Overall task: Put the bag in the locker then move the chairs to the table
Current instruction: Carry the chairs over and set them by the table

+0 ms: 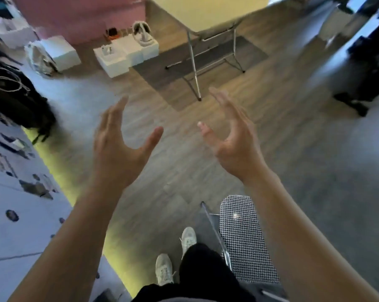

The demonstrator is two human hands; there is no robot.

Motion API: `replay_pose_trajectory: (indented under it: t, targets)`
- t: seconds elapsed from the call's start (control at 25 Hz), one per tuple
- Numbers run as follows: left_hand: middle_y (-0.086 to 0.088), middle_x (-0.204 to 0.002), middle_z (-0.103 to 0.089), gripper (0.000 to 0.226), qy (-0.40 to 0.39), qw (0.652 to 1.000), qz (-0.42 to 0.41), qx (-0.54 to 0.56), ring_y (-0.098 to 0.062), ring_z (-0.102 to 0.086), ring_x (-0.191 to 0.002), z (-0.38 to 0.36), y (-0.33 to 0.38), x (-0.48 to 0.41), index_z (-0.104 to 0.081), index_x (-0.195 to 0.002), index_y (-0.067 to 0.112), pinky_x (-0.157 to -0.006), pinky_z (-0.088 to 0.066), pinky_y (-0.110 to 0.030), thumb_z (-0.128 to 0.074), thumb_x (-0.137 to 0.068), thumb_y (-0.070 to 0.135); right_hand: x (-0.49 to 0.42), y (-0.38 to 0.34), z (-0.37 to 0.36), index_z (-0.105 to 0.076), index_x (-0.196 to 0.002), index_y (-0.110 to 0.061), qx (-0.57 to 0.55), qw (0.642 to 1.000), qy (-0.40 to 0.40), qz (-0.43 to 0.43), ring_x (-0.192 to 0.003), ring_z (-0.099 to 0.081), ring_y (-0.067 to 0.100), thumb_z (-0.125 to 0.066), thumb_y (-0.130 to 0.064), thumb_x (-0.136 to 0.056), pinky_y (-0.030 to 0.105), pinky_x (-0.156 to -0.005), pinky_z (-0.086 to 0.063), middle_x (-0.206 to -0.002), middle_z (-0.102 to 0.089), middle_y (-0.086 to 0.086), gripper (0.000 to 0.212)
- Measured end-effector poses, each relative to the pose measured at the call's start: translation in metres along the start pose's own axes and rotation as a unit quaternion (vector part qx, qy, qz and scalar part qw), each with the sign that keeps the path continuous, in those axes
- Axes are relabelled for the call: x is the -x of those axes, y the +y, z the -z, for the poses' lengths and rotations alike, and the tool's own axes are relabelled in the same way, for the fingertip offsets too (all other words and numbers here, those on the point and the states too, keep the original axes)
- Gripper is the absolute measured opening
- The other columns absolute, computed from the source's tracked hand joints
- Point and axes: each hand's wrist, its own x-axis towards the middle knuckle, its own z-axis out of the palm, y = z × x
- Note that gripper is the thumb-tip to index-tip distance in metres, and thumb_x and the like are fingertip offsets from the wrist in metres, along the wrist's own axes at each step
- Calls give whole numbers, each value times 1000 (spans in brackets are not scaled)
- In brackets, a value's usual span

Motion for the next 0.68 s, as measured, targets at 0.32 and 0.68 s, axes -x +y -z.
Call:
replay_pose_trajectory:
  t: [0.32,0.68]
  targets:
    - [3,-148,-44,84,-179,970,-75,149,-19,-51,-129,-94,86,64,-34,-150,29,-108,-37,-36,-61,-79,66,114,38,98,-39,-147,-29,106,971,158,-143,-145,-29,11,-61,-37,-91,16,-113,-21,-155,-39,1,61]
    - [3,-149,-45,87,-296,929,-98,199,-21,-52,-127,-120,111,142,-35,-150,28,-103,-46,-50,-57,-78,71,205,39,122,-39,-146,-31,139,940,188,-250,-144,-29,8,-62,-33,-92,12,-110,-19,-153,-40,-5,58]
